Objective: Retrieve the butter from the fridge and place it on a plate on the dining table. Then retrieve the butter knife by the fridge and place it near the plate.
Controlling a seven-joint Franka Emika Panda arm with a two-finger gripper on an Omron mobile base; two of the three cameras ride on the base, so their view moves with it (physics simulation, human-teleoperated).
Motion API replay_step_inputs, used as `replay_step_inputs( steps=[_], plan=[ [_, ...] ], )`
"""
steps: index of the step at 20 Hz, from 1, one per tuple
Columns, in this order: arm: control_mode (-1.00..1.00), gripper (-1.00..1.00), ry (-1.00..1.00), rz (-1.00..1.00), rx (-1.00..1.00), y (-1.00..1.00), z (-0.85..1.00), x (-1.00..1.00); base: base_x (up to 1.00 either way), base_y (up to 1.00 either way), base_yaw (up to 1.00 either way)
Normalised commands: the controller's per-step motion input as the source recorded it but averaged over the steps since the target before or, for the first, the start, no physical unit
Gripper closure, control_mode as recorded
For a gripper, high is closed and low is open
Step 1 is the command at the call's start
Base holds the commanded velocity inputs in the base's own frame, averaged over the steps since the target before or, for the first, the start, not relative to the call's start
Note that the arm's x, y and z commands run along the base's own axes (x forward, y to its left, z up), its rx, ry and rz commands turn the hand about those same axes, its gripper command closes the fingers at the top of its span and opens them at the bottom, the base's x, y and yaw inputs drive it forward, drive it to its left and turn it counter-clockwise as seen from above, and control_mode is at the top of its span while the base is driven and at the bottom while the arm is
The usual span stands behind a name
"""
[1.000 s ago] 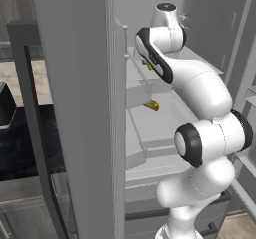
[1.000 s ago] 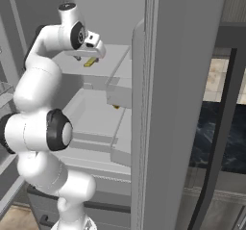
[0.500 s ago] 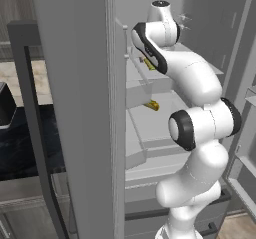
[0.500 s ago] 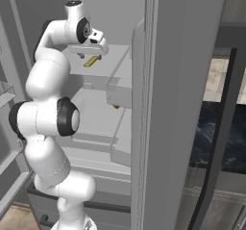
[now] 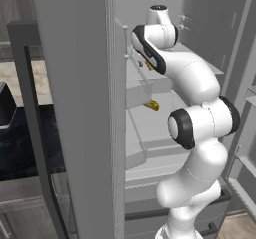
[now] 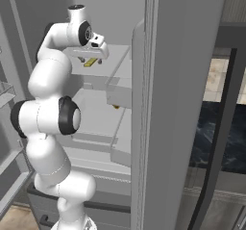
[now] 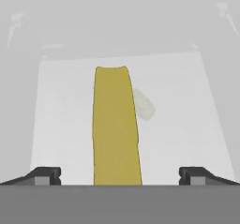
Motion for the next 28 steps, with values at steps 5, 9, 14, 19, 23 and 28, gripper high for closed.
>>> replay_step_inputs(
  steps=[5,9,14,19,23,28],
  plan=[
    [-1.00,-1.00,0.05,0.00,0.00,0.00,-0.48,0.00,0.00,0.00,0.00],
    [-1.00,1.00,0.05,0.00,0.01,0.00,-0.40,0.00,0.00,0.00,0.00],
    [-1.00,1.00,0.02,0.01,0.07,-0.06,-0.39,0.03,0.00,0.00,0.00],
    [-1.00,1.00,0.01,0.00,0.00,0.08,-0.34,0.00,0.00,0.00,0.00],
    [-1.00,1.00,0.03,0.00,0.00,0.17,-0.41,0.00,0.00,0.00,0.00],
    [-1.00,1.00,0.00,0.00,-0.05,0.19,-0.11,0.00,0.00,0.00,0.00]
  ],
)
